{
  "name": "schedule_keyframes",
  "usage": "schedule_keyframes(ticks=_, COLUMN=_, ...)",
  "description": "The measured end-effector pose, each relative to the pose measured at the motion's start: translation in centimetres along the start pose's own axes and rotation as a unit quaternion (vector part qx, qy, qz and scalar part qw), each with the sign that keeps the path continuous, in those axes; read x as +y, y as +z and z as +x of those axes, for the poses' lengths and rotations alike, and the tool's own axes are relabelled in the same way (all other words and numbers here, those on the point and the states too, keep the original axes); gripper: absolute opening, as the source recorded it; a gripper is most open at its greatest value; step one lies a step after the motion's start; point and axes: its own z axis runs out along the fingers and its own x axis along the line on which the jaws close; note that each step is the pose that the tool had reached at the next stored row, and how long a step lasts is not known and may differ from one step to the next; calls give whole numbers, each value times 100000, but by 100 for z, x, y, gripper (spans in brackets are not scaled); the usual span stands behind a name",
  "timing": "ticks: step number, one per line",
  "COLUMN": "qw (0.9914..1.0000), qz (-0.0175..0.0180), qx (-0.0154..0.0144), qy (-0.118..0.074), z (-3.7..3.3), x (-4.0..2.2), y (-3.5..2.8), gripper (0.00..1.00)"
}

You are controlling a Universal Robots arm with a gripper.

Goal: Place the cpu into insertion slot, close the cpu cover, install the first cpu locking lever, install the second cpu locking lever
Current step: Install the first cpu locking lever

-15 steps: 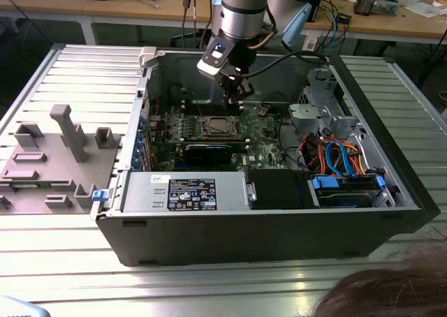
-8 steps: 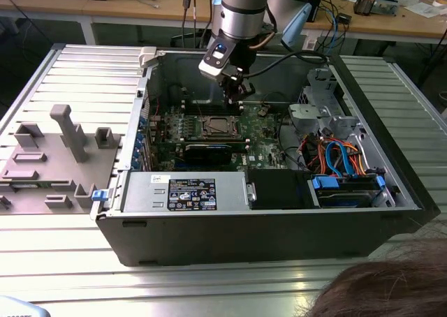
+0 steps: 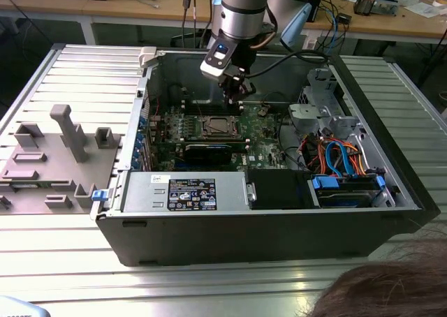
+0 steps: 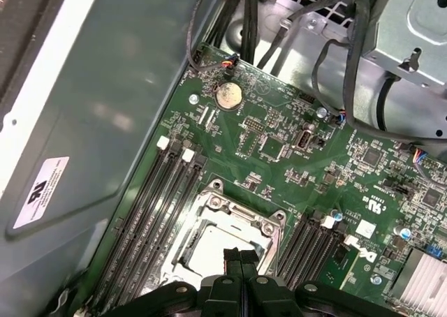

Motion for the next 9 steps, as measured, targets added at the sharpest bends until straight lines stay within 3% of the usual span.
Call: schedule_keyframes(ticks=9, qw=99973, qz=-11, qx=-51, qy=-2307, z=0, x=0, y=0, gripper=11)
